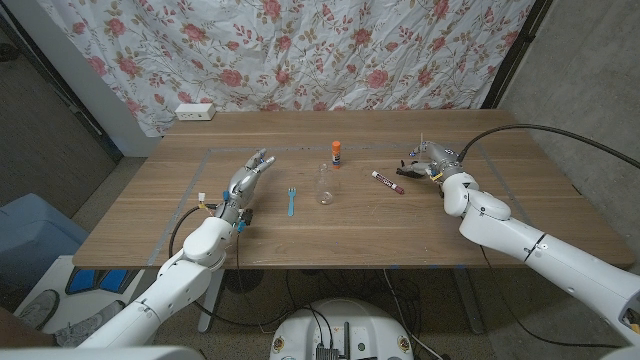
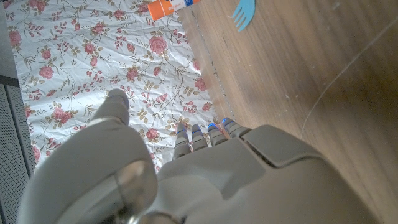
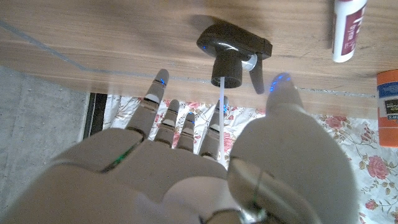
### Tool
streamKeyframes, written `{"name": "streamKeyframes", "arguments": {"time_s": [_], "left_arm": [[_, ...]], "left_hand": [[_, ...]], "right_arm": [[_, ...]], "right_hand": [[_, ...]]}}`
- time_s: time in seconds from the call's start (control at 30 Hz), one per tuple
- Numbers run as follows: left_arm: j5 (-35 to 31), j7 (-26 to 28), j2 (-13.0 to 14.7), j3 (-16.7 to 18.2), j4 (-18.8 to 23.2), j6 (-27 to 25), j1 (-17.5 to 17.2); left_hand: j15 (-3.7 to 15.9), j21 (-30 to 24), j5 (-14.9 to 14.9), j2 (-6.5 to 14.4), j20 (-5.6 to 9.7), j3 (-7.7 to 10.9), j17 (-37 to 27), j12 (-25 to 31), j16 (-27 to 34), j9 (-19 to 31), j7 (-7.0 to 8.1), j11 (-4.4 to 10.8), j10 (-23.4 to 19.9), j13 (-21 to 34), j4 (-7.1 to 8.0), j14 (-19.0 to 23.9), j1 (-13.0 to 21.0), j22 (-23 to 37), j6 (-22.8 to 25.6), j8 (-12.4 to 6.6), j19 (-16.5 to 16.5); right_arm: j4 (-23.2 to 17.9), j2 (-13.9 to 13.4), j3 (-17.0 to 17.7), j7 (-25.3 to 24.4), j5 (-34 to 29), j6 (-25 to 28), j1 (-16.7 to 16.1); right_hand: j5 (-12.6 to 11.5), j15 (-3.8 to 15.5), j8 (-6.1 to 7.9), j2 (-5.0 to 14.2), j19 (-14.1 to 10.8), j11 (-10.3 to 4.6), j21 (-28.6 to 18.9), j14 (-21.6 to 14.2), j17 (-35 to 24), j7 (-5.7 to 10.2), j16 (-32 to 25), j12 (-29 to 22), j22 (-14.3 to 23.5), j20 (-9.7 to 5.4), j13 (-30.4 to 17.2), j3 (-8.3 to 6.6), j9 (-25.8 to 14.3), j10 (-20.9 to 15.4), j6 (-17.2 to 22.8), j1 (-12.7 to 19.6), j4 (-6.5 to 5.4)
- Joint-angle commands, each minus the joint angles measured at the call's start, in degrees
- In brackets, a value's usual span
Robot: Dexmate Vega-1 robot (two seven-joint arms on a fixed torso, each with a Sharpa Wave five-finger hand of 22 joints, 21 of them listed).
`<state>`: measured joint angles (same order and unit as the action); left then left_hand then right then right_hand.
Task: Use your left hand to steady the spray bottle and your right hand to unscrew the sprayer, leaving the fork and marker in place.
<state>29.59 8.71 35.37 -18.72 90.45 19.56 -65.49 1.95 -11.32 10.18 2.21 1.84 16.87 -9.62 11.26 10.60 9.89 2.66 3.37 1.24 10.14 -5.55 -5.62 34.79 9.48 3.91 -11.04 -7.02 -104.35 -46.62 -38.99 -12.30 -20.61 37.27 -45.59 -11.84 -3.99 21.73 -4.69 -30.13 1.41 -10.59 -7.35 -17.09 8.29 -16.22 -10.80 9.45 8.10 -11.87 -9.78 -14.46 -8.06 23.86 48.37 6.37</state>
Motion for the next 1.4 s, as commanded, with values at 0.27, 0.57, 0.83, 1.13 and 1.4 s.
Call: {"name": "streamKeyframes", "arguments": {"time_s": [0.27,0.57,0.83,1.13,1.4], "left_arm": [[0.11,-0.79,0.29,0.22,-0.47,1.09,-0.2],[0.31,-2.12,0.88,0.32,-0.91,1.41,0.37],[0.3,-2.74,1.28,0.41,-1.12,1.43,0.89],[0.64,-2.89,1.66,0.92,-1.13,1.57,0.72],[0.95,-3.72,1.53,0.9,-2.14,1.79,1.66]], "left_hand": [[0.35,0.02,0.02,0.84,0.03,0.5,-0.03,0.29,-0.15,0.07,-0.24,0.33,-0.34,-0.03,-0.1,-0.04,-0.33,0.28,0.37,0.27,0.34],[0.36,0.24,-0.02,1.04,0.28,0.47,-0.03,0.02,-0.42,0.07,0.03,0.12,0.13,-0.02,-0.24,-0.58,-0.76,0.28,-0.1,0.54,0.05],[0.32,0.38,-0.05,1.09,0.35,0.38,-0.03,-0.09,-0.47,0.07,0.12,0.06,0.33,-0.02,-0.35,-0.76,-1.22,0.27,-0.3,0.64,-0.17],[0.25,0.38,-0.05,1.22,0.35,0.34,-0.03,-0.03,-0.42,0.07,0.09,0.09,0.14,-0.02,-0.44,-0.66,-1.6,0.27,-0.19,0.6,-0.04],[0.28,0.38,-0.03,1.43,0.43,0.3,-0.03,-0.04,-0.41,0.06,0.02,0.03,0.08,-0.02,-0.43,-0.63,-1.98,0.28,0.03,0.54,0.01]], "right_arm": [[-1.87,-2.03,1.9,2.59,4.2,-0.5,-0.25],[-2.28,-3.9,4.96,3.42,9.26,-3.27,-1.92],[-0.3,-5.81,9.82,2.97,16.56,-12.77,-5.01],[3.06,-5.59,13.37,1.36,22.41,-22.46,-7.68],[5.63,-4.9,15.1,1.06,25.75,-28.09,-8.38]], "right_hand": [[-2.76,-1.94,-4.69,-1.22,2.58,1.54,0.26,2.69,0.04,-2.82,1.67,-0.04,0.3,1.02,-0.17,2.37,0.92,3.56,-8.37,-5.69,-1.52],[-4.89,-4.42,-9.26,-2.09,5.82,3.05,0.53,5.98,-0.09,-4.47,3.11,0.07,0.28,2.56,-0.12,4.95,2.1,7.6,-15.77,-11.09,-3.39],[-5.6,-6.05,-11.17,-2.13,7.87,3.98,0.59,7.62,-0.2,-5.92,3.63,0.02,0.26,3.42,-0.02,6.3,2.66,9.37,-20.26,-13.9,-4.51],[-5.97,-6.55,-11.42,-1.98,9.86,4.56,0.74,8.55,-0.25,-6.66,3.87,-0.32,0.24,3.5,0.05,7.17,2.97,9.42,-22.11,-15.82,-5.36],[-6.19,-6.06,-11.33,-1.66,12.08,4.12,0.93,9.67,-0.09,-5.58,4.25,-0.58,0.19,2.49,0.23,7.85,3.29,8.89,-22.62,-17.6,-6.2]]}}
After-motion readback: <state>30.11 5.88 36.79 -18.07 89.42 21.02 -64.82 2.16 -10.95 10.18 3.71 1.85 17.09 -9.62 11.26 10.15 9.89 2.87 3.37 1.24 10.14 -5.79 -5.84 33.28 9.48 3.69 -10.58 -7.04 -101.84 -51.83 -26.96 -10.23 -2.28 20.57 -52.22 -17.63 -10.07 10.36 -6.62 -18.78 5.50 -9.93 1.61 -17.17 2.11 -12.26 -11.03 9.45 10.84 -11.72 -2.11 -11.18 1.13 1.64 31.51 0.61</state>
